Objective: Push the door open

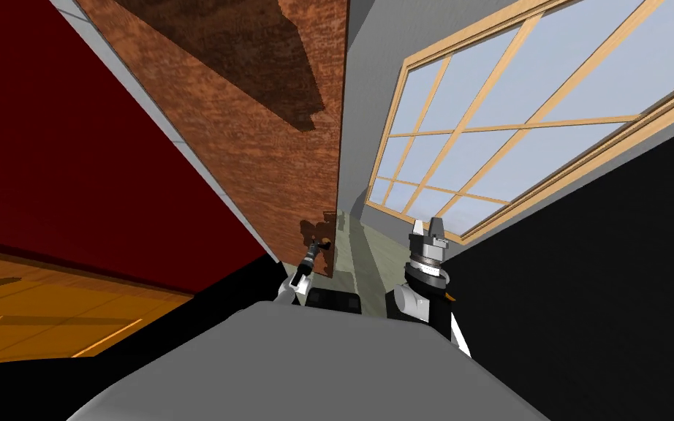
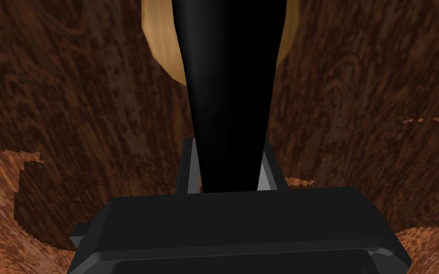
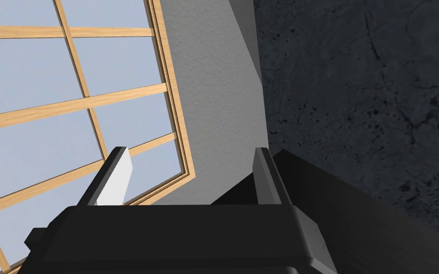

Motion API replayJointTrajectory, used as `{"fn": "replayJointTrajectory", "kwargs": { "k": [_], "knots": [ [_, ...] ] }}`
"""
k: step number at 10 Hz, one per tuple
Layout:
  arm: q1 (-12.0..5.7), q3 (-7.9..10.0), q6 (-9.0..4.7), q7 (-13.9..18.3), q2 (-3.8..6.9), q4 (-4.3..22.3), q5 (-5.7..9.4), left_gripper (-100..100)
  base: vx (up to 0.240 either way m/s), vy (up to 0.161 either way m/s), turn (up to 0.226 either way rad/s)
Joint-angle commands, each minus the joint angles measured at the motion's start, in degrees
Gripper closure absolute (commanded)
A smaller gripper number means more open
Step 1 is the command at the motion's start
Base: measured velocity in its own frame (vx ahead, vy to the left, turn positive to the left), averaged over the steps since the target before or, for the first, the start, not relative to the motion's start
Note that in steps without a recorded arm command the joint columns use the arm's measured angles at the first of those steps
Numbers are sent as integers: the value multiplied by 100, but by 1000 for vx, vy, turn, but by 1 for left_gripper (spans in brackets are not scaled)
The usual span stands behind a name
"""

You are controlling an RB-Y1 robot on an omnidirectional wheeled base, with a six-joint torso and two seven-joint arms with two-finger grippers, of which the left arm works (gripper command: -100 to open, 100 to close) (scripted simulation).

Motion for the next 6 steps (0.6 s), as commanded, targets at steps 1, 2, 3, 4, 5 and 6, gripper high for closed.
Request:
{"fn": "replayJointTrajectory", "kwargs": {
  "k": [1, 2, 3, 4, 5, 6],
  "knots": [
    [-3, 82, -1, -28, 79, 6, 42, 100, 139, -41, 37],
    [-4, 121, -1, -41, 108, 9, 62, 100, 173, -72, 53],
    [-5, 161, -1, -55, 137, 12, 82, 100, 179, -75, 46],
    [-8, 233, -2, -79, 182, 18, 119, 100, 204, -70, 38],
    [-9, 287, -2, -97, 209, 22, 146, 100, 186, -70, 43],
    [-11, 343, -3, -117, 236, 26, 175, 100, 200, -77, 41]
  ]
}}
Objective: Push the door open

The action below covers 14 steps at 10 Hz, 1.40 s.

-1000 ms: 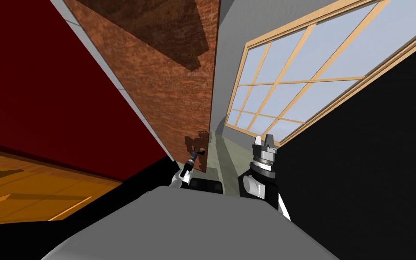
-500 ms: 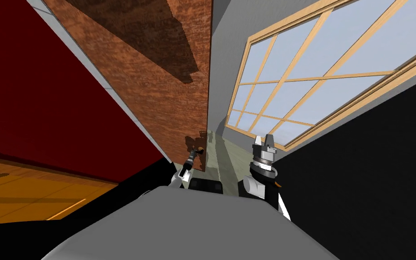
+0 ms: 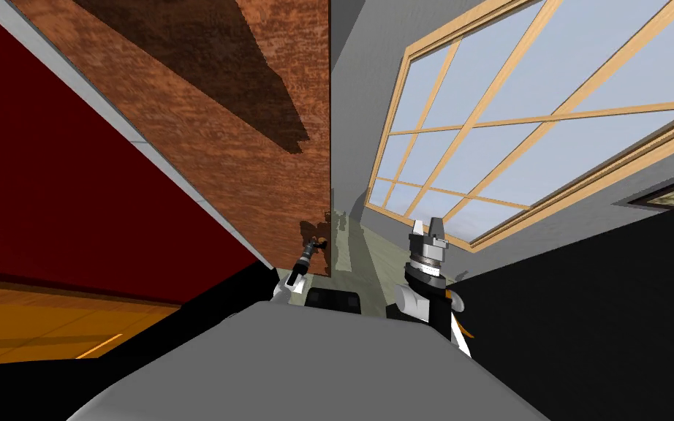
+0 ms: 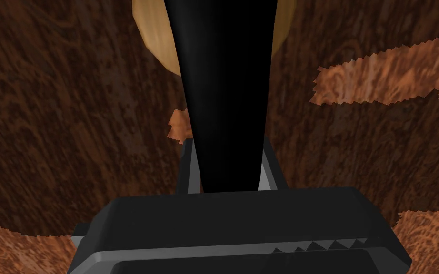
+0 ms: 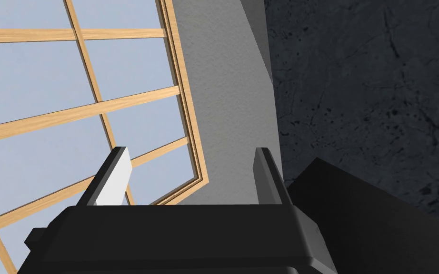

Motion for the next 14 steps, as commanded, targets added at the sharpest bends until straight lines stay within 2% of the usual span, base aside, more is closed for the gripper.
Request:
{"fn": "replayJointTrajectory", "kwargs": {
  "k": [1, 2, 3, 8, 10, 14],
  "knots": [
    [-139, 120, -186, -42, 64, 227, 52, 100, 146, -75, 38],
    [-139, 120, -186, -42, 64, 227, 52, 100, 54, -35, 18],
    [-143, 243, -187, -84, 109, 236, 114, 100, 119, -70, 38],
    [-153, 544, -189, -186, 161, 259, 267, 100, 182, -93, 71],
    [-155, 612, -190, -210, 161, 264, 302, 100, 174, -97, 61],
    [-164, 905, -192, -309, 124, 286, 451, 100, 178, -103, 72]
  ]
}}
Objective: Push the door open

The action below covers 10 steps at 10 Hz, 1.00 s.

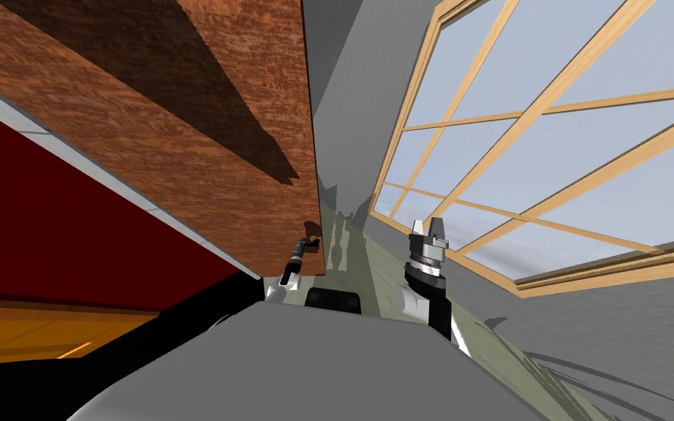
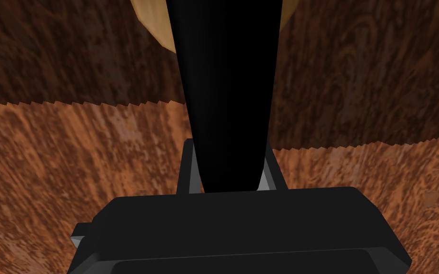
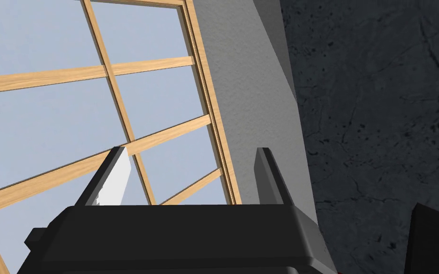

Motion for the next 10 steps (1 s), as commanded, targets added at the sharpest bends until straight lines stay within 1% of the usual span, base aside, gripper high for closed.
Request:
{"fn": "replayJointTrajectory", "kwargs": {
  "k": [1, 5, 8, 9, 10],
  "knots": [
    [-85, 125, -85, -44, -3, 85, 60, 100, 176, -111, 80],
    [-91, 320, -86, -111, -86, 100, 159, 100, 165, -99, 67],
    [-95, 434, -87, -149, -162, 108, 217, 100, 114, -84, 40],
    [-78, 485, -79, -149, -72, 120, 236, 100, 38, -24, 56],
    [-75, 600, -94, -185, -24, 136, 301, 100, 150, -46, 61]
  ]
}}
